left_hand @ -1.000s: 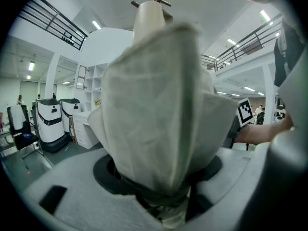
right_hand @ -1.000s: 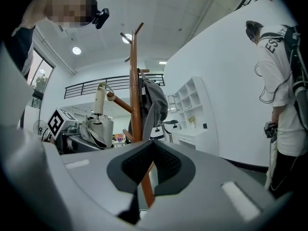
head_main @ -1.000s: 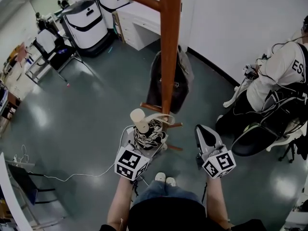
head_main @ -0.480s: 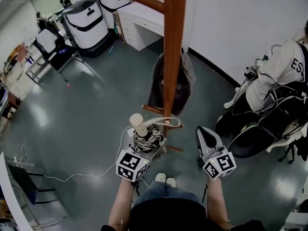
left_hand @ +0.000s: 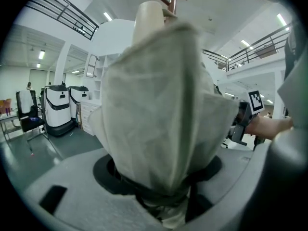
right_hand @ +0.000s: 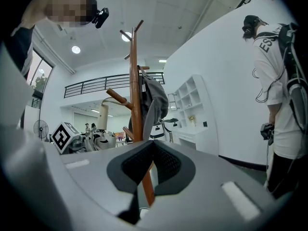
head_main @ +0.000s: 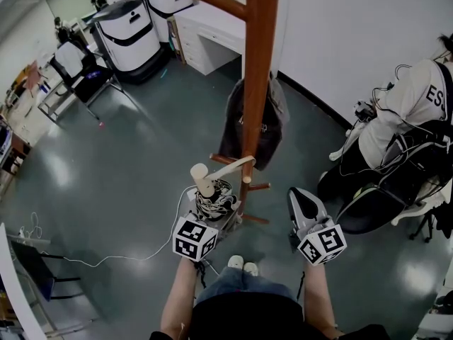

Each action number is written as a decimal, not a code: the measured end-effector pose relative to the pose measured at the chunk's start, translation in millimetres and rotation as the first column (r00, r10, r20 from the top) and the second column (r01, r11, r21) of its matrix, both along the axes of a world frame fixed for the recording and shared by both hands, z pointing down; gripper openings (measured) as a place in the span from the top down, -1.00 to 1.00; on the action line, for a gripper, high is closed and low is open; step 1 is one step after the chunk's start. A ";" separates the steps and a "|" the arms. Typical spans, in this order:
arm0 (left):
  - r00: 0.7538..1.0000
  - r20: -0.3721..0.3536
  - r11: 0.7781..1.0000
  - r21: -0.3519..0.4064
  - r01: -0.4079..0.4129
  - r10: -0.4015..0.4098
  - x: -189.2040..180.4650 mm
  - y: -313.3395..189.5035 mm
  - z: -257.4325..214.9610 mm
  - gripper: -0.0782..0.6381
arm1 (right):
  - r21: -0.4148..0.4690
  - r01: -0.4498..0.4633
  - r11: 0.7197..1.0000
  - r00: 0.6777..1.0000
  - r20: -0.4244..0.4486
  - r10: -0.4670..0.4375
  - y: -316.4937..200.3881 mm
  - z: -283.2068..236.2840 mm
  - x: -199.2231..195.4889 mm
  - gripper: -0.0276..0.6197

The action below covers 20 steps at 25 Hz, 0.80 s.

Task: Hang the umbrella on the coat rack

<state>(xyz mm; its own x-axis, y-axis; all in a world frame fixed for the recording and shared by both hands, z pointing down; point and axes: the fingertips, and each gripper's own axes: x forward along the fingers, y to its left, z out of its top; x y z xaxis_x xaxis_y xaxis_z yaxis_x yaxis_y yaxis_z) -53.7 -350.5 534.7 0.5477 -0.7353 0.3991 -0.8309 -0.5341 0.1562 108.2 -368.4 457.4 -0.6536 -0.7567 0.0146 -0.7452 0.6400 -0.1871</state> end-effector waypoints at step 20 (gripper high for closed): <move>0.993 0.111 0.999 -0.043 0.032 -0.027 15.7 5.1 101.9 -0.05 | -0.009 0.035 0.999 0.999 -0.026 -0.035 12.5 2.2 -3.5 0.89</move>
<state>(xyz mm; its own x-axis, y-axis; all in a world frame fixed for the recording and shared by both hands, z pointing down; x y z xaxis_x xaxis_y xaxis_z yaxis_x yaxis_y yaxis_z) -38.0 -345.4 636.6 0.4770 -0.7304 0.4889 -0.8596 -0.5036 0.0863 104.7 -355.8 459.6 -0.6790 -0.7332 0.0385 -0.7271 0.6643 -0.1730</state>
